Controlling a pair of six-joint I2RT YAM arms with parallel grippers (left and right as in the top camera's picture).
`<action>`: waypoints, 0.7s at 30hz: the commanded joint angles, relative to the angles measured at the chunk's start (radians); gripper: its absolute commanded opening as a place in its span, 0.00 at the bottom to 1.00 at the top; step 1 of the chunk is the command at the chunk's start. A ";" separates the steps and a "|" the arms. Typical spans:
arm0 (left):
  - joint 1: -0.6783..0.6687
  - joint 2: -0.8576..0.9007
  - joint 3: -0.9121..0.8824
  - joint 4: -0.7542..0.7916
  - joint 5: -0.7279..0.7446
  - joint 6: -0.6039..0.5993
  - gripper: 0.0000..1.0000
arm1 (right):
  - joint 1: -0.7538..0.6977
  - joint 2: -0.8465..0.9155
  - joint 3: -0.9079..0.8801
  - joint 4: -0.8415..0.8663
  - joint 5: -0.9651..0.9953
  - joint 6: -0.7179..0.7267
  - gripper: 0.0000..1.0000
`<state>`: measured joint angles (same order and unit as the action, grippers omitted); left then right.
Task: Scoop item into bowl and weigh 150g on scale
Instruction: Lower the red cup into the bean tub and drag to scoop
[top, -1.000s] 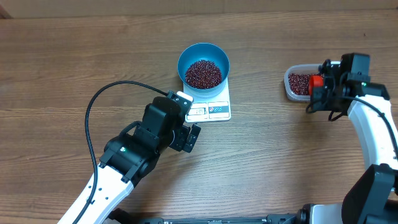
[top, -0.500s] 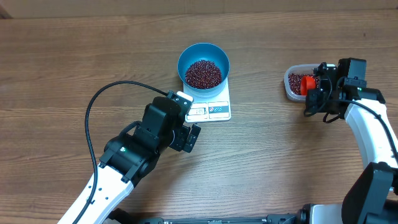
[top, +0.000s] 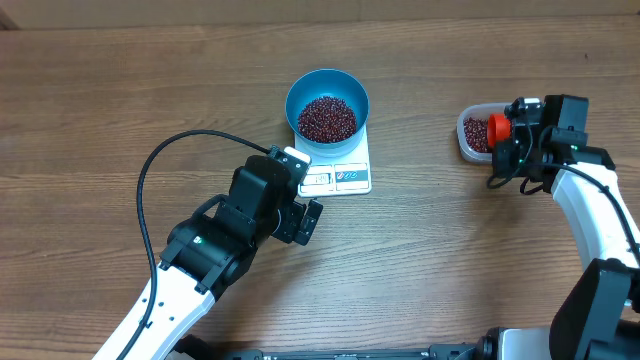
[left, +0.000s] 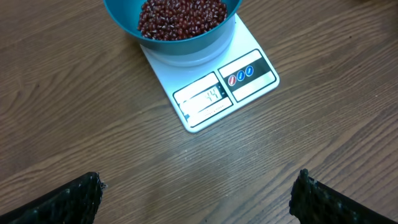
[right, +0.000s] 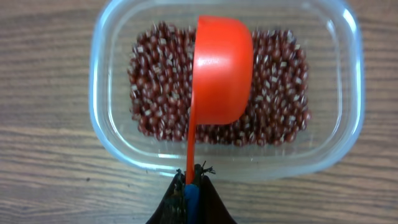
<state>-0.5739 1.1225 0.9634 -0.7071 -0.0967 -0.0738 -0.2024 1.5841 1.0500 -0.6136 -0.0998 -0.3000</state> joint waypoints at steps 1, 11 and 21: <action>0.004 0.003 0.000 0.004 0.012 0.018 0.99 | -0.001 0.027 -0.008 0.008 0.012 -0.022 0.04; 0.004 0.003 0.000 0.004 0.012 0.018 1.00 | -0.001 0.062 -0.008 0.006 -0.046 -0.022 0.04; 0.004 0.003 0.000 0.004 0.012 0.018 0.99 | -0.001 0.062 -0.008 -0.014 -0.167 -0.023 0.04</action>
<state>-0.5739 1.1225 0.9634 -0.7071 -0.0967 -0.0738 -0.2031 1.6283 1.0481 -0.6201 -0.1921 -0.3149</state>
